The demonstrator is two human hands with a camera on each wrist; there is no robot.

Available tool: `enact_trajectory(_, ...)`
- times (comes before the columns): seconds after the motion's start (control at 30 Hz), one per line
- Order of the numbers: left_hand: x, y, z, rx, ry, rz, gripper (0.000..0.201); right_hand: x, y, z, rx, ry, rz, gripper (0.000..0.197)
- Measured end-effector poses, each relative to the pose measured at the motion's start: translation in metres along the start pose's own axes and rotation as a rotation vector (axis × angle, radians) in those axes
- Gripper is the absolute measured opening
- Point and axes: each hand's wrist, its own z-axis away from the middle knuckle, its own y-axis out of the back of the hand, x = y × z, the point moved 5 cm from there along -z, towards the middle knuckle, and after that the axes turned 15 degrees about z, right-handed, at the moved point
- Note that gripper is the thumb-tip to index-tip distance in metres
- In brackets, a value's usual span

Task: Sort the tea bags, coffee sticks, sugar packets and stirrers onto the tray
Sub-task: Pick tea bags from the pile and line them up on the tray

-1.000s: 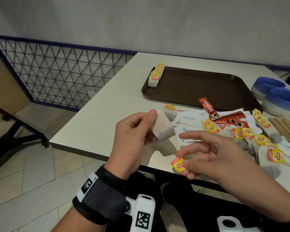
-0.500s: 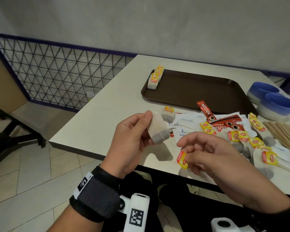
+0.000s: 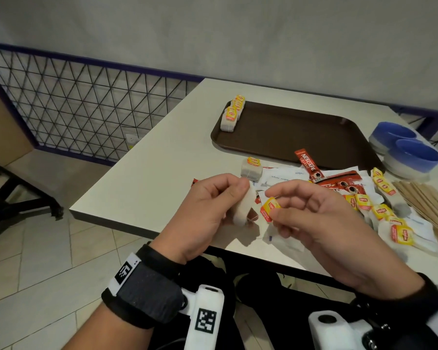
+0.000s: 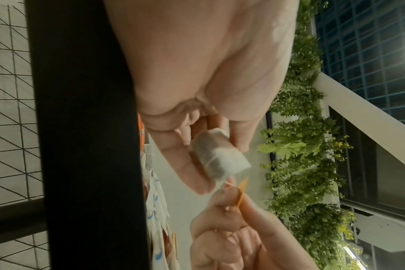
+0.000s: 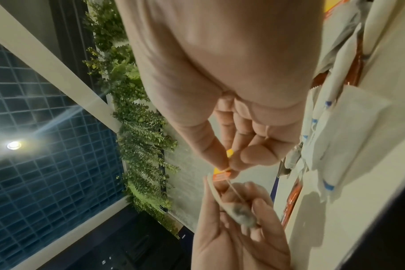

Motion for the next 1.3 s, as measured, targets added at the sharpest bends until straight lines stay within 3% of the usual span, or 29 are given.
enact_trajectory(0.2, -0.001, -0.001, 0.0, -0.098, 0.035, -0.094, 0.022, 0.005, -0.005, -0.004, -0.062, -0.157, -0.247, 0.01)
enact_trajectory(0.57, -0.004, 0.003, -0.003, -0.098, -0.025, -0.228, 0.03, 0.013, -0.021, -0.002, -0.212, -0.381, -0.504, 0.009)
enact_trajectory(0.63, -0.003, 0.003, -0.003, -0.097, -0.02, -0.253, 0.029, 0.011, -0.024, -0.002, -0.214, -0.36, -0.497, 0.011)
enact_trajectory(0.87, -0.002, 0.005, -0.002, -0.061, -0.086, -0.377, 0.03, 0.001, -0.019, -0.002, -0.071, -0.086, -0.147, 0.014)
enact_trajectory(1.03, -0.002, 0.003, -0.001, -0.024, -0.046, -0.276, 0.051, 0.002, -0.014, -0.005, 0.102, 0.008, 0.122, 0.009)
enact_trajectory(1.17, -0.004, 0.005, -0.001, -0.044, 0.012, -0.164, 0.029, 0.003, -0.009, -0.007, 0.198, 0.053, 0.095, 0.006)
enact_trajectory(1.3, -0.003, 0.004, 0.001, -0.083, 0.0, -0.169, 0.047, 0.003, -0.005, -0.008, 0.214, 0.075, 0.068, 0.009)
